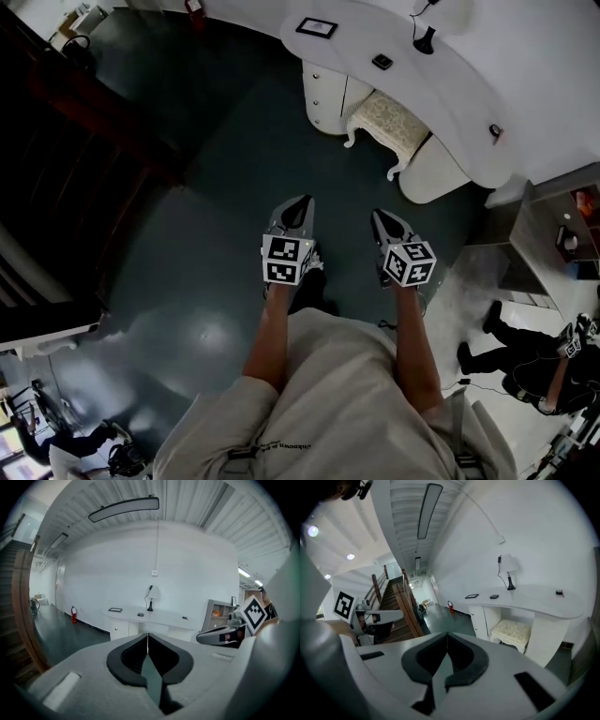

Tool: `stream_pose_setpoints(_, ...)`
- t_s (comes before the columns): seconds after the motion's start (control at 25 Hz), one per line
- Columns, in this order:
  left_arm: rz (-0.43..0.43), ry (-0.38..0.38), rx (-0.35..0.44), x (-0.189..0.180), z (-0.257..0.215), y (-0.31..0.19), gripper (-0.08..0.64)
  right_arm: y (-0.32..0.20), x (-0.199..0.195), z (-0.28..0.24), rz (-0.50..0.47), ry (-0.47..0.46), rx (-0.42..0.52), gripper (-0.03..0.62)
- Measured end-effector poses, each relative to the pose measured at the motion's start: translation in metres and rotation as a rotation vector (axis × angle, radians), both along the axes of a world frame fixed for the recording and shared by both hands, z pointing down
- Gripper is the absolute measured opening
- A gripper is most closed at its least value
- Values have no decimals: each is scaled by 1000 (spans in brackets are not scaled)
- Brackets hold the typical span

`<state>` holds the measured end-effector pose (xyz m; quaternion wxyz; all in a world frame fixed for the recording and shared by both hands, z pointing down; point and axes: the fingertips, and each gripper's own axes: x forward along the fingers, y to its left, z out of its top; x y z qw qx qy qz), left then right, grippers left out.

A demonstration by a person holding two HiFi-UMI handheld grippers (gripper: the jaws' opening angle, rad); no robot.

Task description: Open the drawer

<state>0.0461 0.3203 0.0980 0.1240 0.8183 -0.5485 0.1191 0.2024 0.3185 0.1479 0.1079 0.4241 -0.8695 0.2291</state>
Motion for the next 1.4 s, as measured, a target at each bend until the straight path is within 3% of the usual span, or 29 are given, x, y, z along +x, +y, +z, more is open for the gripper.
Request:
stream_pose_setpoints(0.12, 33, 45, -11, 1, 8, -40, 11, -28, -5, -4, -25, 56, 9, 15)
stream_pose_setpoints(0.6, 62, 40, -6, -36, 7, -162, 11, -139, -41, -11, -9, 1, -16, 15)
stream_pose_setpoints(0.84, 48, 10, -19, -68, 7, -183, 11, -167, -62, -3, 36, -97, -55, 15)
stream_pose_setpoints(1.4, -24, 58, -77, -103, 33, -217, 9, -214, -80, 10, 24, -93, -94, 14)
